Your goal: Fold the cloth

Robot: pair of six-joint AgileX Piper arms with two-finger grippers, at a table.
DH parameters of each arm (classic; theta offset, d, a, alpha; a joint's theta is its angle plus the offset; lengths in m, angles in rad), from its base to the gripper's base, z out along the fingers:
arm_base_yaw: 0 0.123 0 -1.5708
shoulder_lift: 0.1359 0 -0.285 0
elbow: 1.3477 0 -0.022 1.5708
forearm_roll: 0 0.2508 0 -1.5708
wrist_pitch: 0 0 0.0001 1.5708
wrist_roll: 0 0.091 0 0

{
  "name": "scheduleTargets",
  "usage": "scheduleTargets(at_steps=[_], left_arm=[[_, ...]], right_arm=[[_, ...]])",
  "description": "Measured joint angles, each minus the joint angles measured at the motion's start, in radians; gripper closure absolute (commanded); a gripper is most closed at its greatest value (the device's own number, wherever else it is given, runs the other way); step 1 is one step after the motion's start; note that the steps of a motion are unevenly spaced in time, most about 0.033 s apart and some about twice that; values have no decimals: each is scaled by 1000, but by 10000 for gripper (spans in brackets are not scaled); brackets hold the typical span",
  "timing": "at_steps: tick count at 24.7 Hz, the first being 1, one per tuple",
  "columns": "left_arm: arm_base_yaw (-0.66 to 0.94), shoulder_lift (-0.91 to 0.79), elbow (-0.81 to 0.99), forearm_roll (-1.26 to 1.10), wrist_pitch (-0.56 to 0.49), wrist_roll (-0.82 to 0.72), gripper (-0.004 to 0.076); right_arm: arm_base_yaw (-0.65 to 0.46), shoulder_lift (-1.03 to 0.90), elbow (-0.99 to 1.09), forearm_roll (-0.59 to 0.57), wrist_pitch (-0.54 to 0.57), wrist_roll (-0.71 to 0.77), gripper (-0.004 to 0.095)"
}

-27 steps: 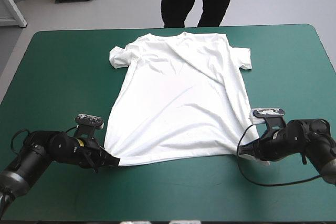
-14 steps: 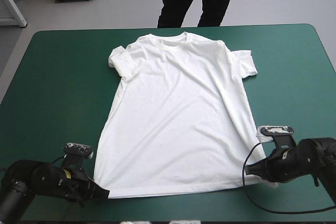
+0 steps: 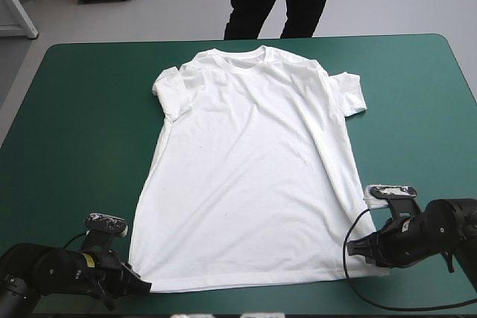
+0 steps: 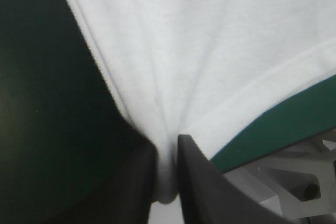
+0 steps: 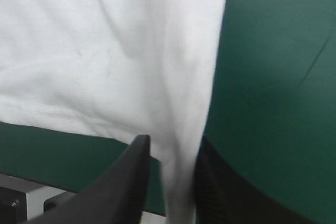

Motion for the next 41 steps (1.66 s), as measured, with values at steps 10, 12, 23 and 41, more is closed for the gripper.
scheduleTargets(at_steps=[10, 12, 23, 41], left_arm=[[0, 0, -141, 32, 63, -43, 234], [0, 1, -206, 97, 63, -101, 242], [0, 291, -475, 231, 28, -176, 248], [117, 976, -932, 223, -33, -116, 248]], right_arm=[[0, 4, -136, 6, 23, 47, 304], [0, 4, -204, -25, 23, 67, 305], [0, 66, -485, -115, 42, 105, 397], [0, 139, -528, -140, 41, 105, 401]])
